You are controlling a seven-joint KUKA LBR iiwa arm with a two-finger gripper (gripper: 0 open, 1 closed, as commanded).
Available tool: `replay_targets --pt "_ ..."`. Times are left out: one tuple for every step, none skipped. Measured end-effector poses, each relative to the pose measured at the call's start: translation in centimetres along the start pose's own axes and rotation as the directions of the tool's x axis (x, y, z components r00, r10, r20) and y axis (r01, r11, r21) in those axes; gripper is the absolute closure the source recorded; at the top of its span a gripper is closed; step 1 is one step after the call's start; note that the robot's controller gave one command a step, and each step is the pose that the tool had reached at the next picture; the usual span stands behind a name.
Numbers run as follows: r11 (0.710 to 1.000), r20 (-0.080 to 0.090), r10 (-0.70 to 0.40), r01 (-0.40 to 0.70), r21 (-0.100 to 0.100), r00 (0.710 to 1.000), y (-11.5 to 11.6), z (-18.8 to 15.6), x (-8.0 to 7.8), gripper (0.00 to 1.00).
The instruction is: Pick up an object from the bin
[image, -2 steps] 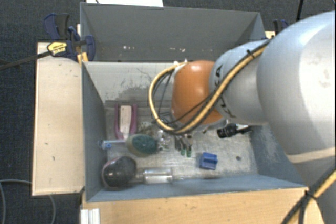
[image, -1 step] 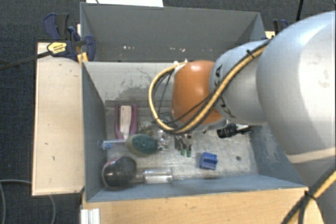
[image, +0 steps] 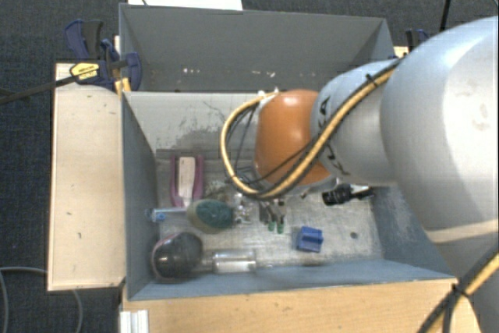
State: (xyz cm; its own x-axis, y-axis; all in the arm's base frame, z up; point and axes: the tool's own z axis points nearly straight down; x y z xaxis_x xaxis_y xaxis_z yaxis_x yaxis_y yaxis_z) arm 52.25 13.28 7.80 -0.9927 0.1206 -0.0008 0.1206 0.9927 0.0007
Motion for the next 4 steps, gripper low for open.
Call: replay_targets --pt "1.000 0.000 0.002 -0.002 0.000 1.000 0.0 0.0 0.0 1.00" --pt "0.988 0.008 -0.157 0.157 -0.001 0.987 -1.1 -14.1 3.9 1.00" --pt "1.000 -0.005 0.016 -0.016 0.001 1.000 1.1 -5.9 3.2 1.00" --pt "1.000 0.009 0.029 -0.029 -0.005 1.000 2.4 -15.9 1.8 1.00"
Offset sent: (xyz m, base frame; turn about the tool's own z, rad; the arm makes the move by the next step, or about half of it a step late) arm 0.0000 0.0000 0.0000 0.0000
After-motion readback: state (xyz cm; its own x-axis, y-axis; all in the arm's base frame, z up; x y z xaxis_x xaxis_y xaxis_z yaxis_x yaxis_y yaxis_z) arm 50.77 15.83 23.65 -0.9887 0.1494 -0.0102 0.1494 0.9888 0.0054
